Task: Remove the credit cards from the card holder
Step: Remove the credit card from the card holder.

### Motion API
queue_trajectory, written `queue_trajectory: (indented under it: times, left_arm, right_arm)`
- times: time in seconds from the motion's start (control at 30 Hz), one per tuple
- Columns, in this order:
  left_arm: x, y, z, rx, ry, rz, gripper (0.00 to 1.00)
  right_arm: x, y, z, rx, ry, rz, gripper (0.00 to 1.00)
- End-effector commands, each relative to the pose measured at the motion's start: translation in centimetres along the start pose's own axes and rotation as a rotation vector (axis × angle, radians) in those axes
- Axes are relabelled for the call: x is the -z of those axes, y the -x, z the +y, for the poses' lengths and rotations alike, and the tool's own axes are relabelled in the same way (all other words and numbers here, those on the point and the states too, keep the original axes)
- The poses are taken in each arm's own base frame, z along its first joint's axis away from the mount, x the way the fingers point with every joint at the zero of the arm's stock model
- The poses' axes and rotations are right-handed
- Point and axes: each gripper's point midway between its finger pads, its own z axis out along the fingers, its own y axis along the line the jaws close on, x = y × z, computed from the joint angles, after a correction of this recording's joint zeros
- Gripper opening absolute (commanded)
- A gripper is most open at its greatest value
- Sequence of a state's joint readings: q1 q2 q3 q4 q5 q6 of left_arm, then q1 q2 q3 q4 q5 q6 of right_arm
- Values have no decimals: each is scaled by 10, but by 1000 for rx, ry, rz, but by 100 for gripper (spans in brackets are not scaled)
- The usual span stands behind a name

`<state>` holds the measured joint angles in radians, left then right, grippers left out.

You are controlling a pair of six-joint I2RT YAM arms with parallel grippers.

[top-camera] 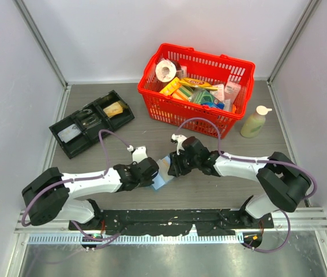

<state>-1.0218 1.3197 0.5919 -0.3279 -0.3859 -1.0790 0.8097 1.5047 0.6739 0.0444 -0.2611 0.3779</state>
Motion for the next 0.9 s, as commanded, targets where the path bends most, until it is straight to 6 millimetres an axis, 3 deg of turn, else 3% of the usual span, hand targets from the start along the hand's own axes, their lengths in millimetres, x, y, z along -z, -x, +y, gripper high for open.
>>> queue_trajectory:
  times: [0.0, 0.17, 0.33, 0.67, 0.87]
  left_arm:
    - [-7, 11, -14, 2, -50, -42, 9]
    - [-5, 15, -20, 18, -82, -54, 10]
    - [2, 19, -20, 68, -114, -83, 20]
    - [42, 43, -16, 156, -195, -170, 41]
    - [74, 69, -52, 205, -369, -219, 41]
  right_arm:
    - [17, 30, 33, 60, 110, -94, 40]
    - [22, 39, 50, 66, 173, -103, 41]
    - [22, 39, 55, 66, 191, -102, 41]
    - [17, 37, 29, 30, 68, -131, 32]
    - [16, 32, -2, -14, -38, -143, 35]
